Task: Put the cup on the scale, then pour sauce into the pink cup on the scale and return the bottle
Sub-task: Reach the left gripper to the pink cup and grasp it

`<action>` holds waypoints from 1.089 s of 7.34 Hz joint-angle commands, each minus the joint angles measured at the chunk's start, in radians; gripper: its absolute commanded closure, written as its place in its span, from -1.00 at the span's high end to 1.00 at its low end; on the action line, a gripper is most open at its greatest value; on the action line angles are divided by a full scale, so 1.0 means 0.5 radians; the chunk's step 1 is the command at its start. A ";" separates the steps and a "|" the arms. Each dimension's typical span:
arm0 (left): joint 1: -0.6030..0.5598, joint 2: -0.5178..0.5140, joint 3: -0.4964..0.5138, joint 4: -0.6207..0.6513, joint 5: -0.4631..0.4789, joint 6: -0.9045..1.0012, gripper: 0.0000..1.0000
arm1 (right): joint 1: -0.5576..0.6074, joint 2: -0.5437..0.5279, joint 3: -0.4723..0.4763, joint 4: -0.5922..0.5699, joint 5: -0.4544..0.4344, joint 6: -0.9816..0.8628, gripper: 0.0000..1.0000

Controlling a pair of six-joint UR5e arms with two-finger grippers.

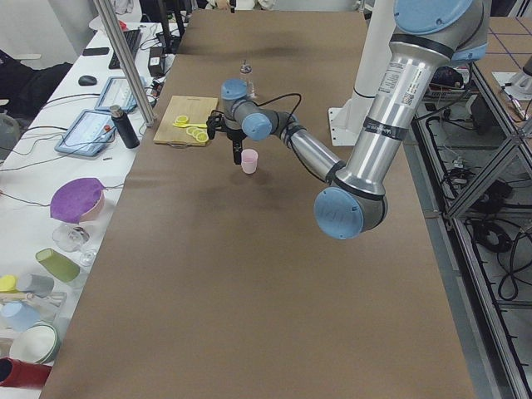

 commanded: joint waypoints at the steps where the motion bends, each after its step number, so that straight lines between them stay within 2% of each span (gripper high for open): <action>1: 0.061 -0.001 0.064 -0.059 0.040 -0.007 0.96 | -0.001 -0.031 -0.067 0.241 0.003 0.022 1.00; 3: 0.132 -0.001 0.190 -0.264 0.068 -0.105 0.95 | -0.001 -0.034 -0.073 0.251 -0.003 0.019 1.00; 5: 0.148 0.002 0.227 -0.295 0.068 -0.106 0.93 | -0.004 -0.028 -0.058 0.254 -0.003 0.022 1.00; 6: 0.160 0.002 0.224 -0.295 0.068 -0.112 0.86 | -0.004 -0.028 -0.058 0.254 -0.003 0.019 1.00; 7: 0.163 0.002 0.212 -0.295 0.068 -0.118 0.48 | -0.004 -0.025 -0.058 0.254 -0.003 0.019 1.00; 8: 0.163 0.002 0.209 -0.295 0.071 -0.142 -0.40 | -0.004 -0.025 -0.058 0.254 -0.006 0.019 1.00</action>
